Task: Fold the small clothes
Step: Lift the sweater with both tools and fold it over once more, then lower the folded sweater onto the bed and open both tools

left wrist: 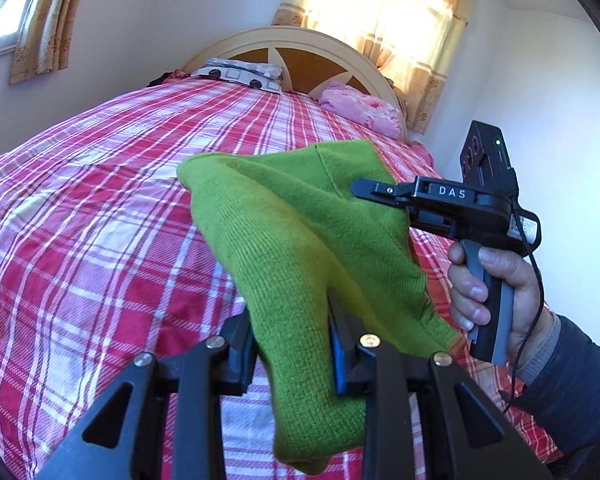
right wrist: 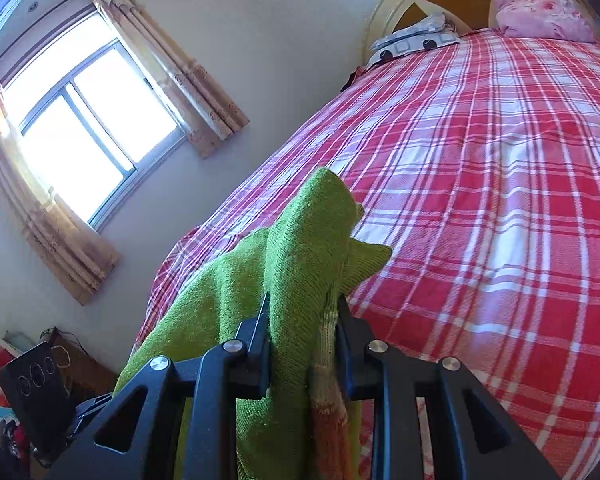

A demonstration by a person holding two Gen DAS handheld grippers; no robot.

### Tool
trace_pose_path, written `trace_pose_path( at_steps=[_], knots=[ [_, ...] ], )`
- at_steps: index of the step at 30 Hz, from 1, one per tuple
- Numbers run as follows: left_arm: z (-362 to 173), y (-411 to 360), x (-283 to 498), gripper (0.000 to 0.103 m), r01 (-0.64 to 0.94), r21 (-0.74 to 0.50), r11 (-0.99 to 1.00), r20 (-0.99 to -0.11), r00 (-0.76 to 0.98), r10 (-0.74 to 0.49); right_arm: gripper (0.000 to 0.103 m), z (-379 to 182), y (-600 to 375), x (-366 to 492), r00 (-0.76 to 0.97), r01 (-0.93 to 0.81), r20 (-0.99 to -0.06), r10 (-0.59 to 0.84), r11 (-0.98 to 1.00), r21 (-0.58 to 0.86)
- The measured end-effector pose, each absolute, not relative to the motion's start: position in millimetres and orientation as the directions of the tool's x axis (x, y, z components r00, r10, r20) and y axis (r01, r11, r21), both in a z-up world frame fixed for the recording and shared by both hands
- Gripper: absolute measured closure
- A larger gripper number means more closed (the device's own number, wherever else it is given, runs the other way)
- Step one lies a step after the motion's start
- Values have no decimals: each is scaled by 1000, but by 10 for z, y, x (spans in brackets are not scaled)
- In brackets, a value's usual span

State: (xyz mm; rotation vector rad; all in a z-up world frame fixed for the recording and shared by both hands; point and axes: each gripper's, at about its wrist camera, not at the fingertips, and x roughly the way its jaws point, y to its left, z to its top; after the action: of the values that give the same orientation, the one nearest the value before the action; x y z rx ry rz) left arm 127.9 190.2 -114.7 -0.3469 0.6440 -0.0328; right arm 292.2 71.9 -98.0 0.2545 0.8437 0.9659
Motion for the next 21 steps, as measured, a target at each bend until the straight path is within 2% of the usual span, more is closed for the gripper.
trace_pose_path(
  at_steps=[21],
  knots=[
    [-1575,2093,1131,72,-103,-340,935,-632,761,-146,78,-1265,1065,3026,259,-603,-582,770,600,525]
  ],
)
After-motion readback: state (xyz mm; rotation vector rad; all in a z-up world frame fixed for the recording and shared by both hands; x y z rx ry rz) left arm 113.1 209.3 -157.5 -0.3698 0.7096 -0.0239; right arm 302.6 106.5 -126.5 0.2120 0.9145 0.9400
